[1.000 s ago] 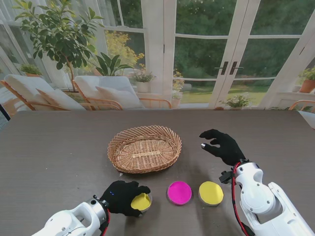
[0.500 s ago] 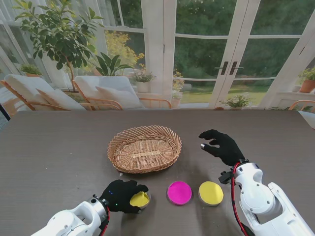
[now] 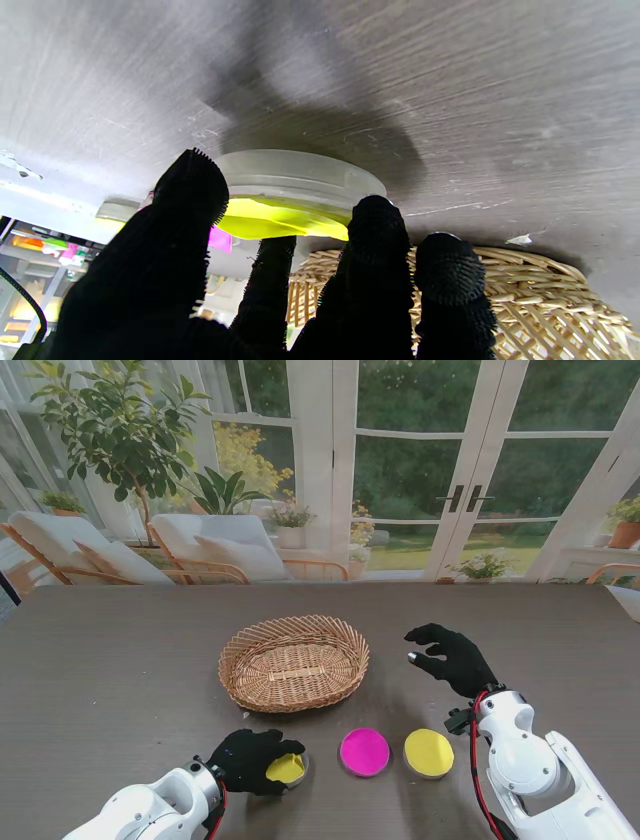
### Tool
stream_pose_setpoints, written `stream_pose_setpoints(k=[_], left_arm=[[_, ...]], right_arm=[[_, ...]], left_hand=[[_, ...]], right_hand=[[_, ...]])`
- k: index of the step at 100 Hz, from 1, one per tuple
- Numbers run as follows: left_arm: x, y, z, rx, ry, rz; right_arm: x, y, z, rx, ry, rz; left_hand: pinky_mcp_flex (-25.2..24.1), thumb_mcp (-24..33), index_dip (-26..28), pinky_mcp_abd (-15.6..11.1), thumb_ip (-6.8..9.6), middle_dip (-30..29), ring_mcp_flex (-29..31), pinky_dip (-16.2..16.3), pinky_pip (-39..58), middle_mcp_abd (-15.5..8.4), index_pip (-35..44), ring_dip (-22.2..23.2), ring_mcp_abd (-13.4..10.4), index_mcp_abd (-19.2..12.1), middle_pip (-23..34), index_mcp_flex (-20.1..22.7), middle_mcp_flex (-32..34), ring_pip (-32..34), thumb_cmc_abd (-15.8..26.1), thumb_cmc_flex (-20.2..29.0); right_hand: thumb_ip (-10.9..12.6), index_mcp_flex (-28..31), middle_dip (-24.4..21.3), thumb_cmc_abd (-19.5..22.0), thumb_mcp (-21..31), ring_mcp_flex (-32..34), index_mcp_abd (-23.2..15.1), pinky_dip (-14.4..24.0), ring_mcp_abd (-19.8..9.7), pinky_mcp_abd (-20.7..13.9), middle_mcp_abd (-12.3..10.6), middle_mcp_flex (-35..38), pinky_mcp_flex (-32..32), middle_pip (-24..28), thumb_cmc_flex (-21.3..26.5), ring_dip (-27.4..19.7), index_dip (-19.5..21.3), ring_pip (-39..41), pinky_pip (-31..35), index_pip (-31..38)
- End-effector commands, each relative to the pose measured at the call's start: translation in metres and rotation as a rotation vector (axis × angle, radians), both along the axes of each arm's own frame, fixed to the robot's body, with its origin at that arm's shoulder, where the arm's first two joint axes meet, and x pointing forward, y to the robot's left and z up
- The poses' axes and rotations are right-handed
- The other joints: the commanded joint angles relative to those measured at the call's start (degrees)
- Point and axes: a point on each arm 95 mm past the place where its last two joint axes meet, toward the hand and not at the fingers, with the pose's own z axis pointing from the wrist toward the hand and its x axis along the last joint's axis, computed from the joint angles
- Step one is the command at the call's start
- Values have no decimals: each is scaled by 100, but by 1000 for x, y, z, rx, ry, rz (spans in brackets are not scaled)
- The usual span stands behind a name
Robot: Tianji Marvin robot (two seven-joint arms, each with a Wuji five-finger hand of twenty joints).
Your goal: Stack culture dishes into a storage basket
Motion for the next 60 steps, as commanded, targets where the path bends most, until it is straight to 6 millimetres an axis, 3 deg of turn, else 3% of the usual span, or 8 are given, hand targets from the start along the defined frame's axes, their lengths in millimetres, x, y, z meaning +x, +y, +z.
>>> stream_pose_setpoints(k=[1,38,60], left_arm=[[-5,-1,-5,12,28,-7],[-8,0,-1,25,13,-25],[-10,3,2,26,0,-28]], right_arm=[[-2,3,-1,1,12,13],[-2,3,-2,-2,14,13],[-2,3,-2,-1,17,15]], left_hand=[[-59,141,-36,-72,320,-68,-123,115,1,-236,56,-13,-50,-182,-4,-1,-184,-122,325,193],[-91,-124,-190,-116,319,-248,-269,152,-25,-169,-71,2,-60,-105,-147,-224,-543,-192,318,-43],[-113,-544,-476,-115,346,-511,-359,193,-45,-220,-258,-35,68,-53,-260,-413,-727,-389,499,-222]], right_hand=[[98,22,-86,-29,-129,-20,-7,129,13,60,97,-9,-2554,-82,74,43,-18,52,-126,-16],[92,38,-84,-44,-131,-28,-1,129,26,59,99,-9,-2556,-78,77,42,-19,51,-133,0],[93,36,-85,-47,-127,-31,11,128,22,67,101,-15,-2562,-79,86,41,-22,51,-139,-1]])
